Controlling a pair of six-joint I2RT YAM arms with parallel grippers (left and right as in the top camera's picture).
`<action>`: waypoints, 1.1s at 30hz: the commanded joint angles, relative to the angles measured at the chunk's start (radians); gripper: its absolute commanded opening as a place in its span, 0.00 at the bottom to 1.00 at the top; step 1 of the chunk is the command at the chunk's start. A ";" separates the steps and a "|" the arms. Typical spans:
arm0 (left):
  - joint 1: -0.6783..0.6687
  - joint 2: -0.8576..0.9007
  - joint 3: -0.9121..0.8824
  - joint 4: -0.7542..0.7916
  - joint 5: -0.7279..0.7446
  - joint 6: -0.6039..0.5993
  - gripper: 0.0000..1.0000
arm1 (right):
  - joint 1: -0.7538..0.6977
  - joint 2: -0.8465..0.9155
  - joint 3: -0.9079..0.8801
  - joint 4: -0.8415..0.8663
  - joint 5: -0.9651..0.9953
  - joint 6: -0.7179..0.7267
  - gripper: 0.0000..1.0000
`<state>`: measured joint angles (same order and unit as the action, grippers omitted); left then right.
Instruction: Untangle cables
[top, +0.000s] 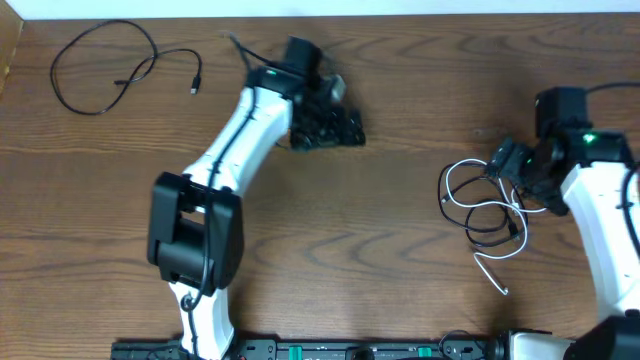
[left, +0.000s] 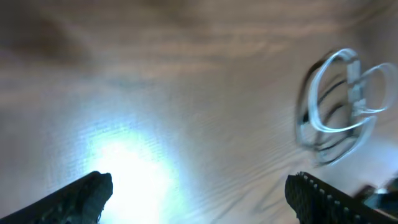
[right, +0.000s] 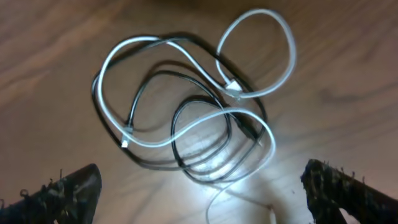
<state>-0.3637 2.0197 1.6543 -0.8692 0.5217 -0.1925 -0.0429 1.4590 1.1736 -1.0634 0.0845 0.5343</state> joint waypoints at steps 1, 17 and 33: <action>-0.015 0.006 -0.014 -0.068 -0.240 -0.106 0.94 | -0.003 -0.005 -0.113 0.093 -0.110 -0.052 0.99; 0.124 0.005 -0.014 -0.264 -0.288 -0.064 0.95 | 0.019 0.002 -0.459 0.546 -0.303 -0.022 0.66; 0.222 0.005 -0.014 -0.275 -0.306 -0.109 0.99 | 0.073 0.227 -0.409 0.584 -0.248 -0.042 0.62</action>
<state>-0.1406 2.0197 1.6470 -1.1374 0.2291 -0.2920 0.0227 1.6051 0.7761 -0.4702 -0.1833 0.4919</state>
